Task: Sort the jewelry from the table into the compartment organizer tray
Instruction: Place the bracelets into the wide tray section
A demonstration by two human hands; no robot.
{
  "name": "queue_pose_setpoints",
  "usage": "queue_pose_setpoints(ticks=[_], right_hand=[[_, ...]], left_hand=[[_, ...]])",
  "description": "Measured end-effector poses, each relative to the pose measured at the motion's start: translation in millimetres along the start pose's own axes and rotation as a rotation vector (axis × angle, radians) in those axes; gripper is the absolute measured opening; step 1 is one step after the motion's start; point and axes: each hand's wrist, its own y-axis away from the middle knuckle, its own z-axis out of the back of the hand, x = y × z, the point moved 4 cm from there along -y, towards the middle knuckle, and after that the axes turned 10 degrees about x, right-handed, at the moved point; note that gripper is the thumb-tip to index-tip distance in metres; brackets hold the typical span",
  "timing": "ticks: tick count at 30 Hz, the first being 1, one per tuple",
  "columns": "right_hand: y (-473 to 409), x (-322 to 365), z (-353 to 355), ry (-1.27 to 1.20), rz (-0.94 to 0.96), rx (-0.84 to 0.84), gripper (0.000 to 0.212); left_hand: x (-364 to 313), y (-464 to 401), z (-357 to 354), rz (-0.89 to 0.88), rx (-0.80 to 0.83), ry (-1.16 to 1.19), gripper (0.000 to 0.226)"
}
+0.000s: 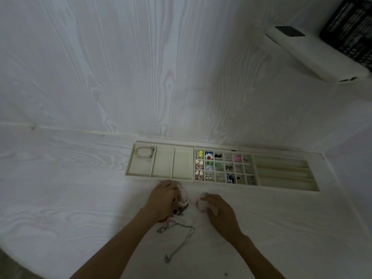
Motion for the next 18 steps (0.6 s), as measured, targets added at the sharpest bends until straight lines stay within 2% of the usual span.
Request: queue_pose_setpoints(ticks=[2, 5, 9, 12, 13, 15, 16, 18], right_hand=[[2.7, -4.9, 10.7, -0.028, -0.099, -0.068, 0.041], [6.6, -11.3, 18.8, -0.013, -0.172, -0.134, 0.043], [11.6, -15.5, 19.6, -0.086, -0.358, -0.223, 0.04], [14.1, -19.7, 20.4, -0.007, -0.498, -0.257, 0.035], [14.1, -22.7, 19.7, 0.019, -0.552, -0.224, 0.031], [12.8, -27.1, 18.6, 0.016, -0.607, -0.151, 0.021], [11.4, -28.1, 18.3, 0.008, -0.595, -0.112, 0.017], [6.5, -25.5, 18.6, -0.018, -0.543, -0.035, 0.013]], left_hand=[[4.9, 2.8, 0.0, -0.026, 0.008, -0.021, 0.016], [12.2, 5.8, -0.8, -0.053, 0.024, -0.017, 0.019], [16.2, 8.9, 2.9, -0.02, 0.02, 0.05, 0.054], [9.6, 8.9, 0.8, -0.047, 0.062, 0.036, 0.062], [7.1, 7.9, -0.9, -0.05, 0.087, 0.022, 0.059], [2.7, 6.3, -4.4, -0.04, 0.144, 0.001, 0.039], [0.2, 5.8, -4.7, -0.039, 0.166, -0.005, 0.029], [-2.2, 4.6, -4.8, -0.017, 0.213, -0.042, 0.024]])
